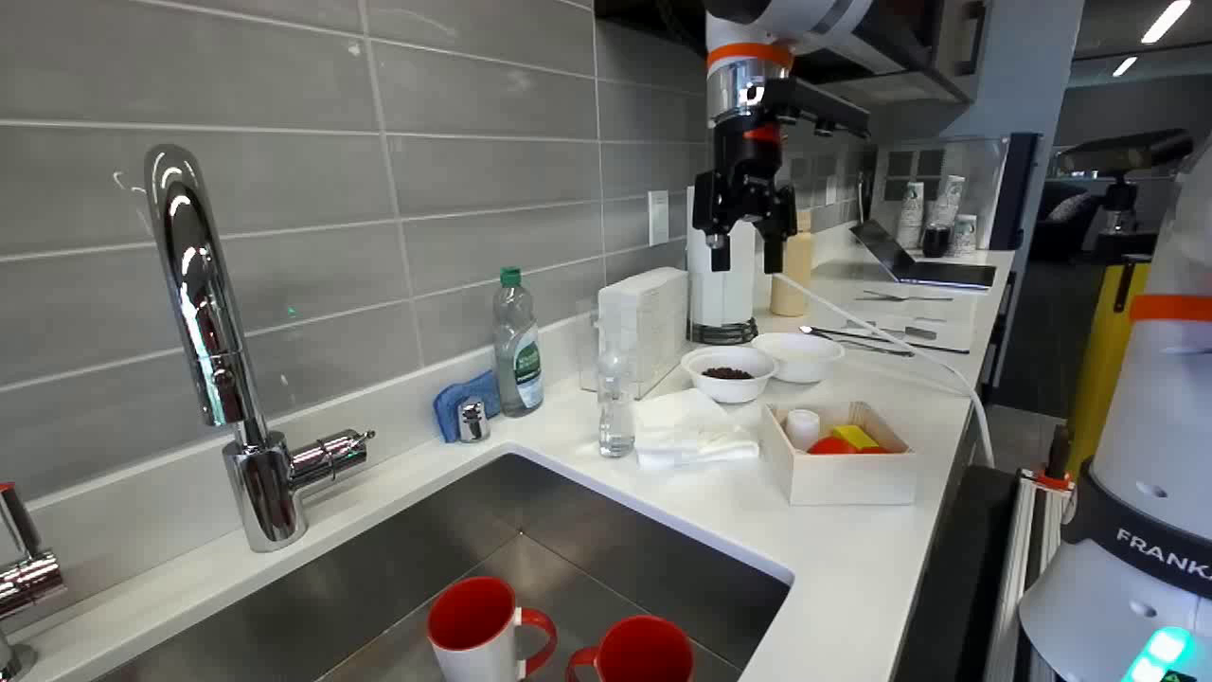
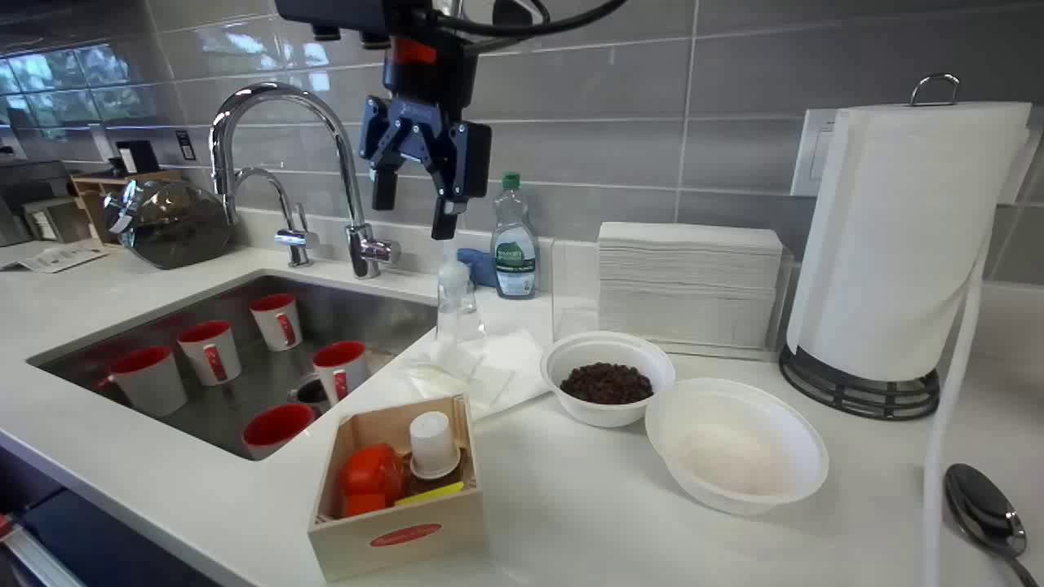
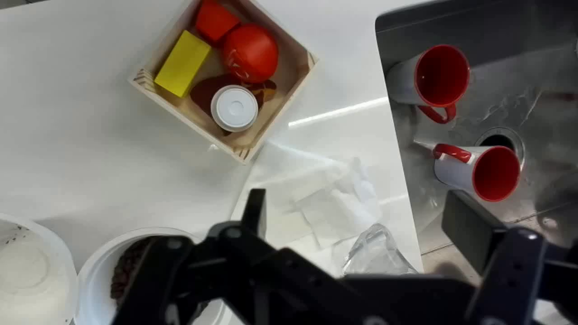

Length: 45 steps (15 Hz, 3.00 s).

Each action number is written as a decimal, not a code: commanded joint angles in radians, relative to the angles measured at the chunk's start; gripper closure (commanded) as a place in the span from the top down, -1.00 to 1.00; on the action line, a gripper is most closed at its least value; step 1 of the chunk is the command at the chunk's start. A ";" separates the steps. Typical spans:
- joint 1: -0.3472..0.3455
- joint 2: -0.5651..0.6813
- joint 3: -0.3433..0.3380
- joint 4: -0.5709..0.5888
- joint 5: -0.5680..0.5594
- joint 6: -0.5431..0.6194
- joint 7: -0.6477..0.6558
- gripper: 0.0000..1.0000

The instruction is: Move some objects from the bowl on the left into the bowl on the right

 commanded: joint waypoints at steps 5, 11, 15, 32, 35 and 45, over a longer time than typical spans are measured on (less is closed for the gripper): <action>-0.018 0.002 0.017 0.001 0.006 -0.002 -0.006 1.00; -0.017 -0.015 0.007 -0.066 -0.078 0.086 -0.178 1.00; -0.025 -0.002 -0.005 -0.135 -0.158 0.269 -0.299 1.00; -0.069 0.503 -0.041 -0.183 -0.421 1.200 -0.128 1.00; -0.007 0.558 -0.136 -0.149 -0.500 1.222 -0.063 1.00; 0.230 0.623 -0.290 -0.148 -0.515 1.225 0.029 1.00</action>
